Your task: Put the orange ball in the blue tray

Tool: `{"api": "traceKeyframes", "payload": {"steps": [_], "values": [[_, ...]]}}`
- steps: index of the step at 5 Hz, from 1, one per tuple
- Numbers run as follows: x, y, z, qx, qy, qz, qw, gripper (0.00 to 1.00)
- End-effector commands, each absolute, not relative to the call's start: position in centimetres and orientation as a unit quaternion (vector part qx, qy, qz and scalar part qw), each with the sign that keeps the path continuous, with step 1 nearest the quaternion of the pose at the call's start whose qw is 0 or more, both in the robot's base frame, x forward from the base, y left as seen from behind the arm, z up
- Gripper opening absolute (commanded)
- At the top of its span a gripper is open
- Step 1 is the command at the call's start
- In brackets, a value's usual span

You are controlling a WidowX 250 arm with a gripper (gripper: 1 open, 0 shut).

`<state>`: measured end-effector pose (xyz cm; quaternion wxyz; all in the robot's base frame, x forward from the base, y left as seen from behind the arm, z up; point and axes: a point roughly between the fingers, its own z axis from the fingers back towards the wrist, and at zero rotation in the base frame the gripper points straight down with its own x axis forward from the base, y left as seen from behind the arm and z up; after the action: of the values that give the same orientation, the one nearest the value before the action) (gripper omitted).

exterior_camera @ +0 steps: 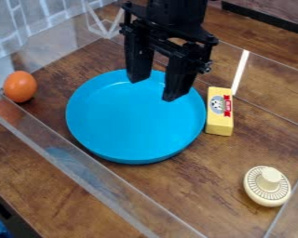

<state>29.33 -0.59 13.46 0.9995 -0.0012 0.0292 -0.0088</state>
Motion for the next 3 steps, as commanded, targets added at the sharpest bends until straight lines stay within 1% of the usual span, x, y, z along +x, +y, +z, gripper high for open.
{"api": "traceKeyframes", "payload": {"steps": [1, 2, 3], "values": [[29.2, -0.3, 13.0, -0.003, 0.035, -0.010, 0.999, 1.00], [28.8, 2.2, 13.4, -0.004, 0.031, 0.013, 0.999, 1.00], [28.1, 6.6, 14.1, 0.000, 0.022, 0.037, 0.999, 1.00]]}}
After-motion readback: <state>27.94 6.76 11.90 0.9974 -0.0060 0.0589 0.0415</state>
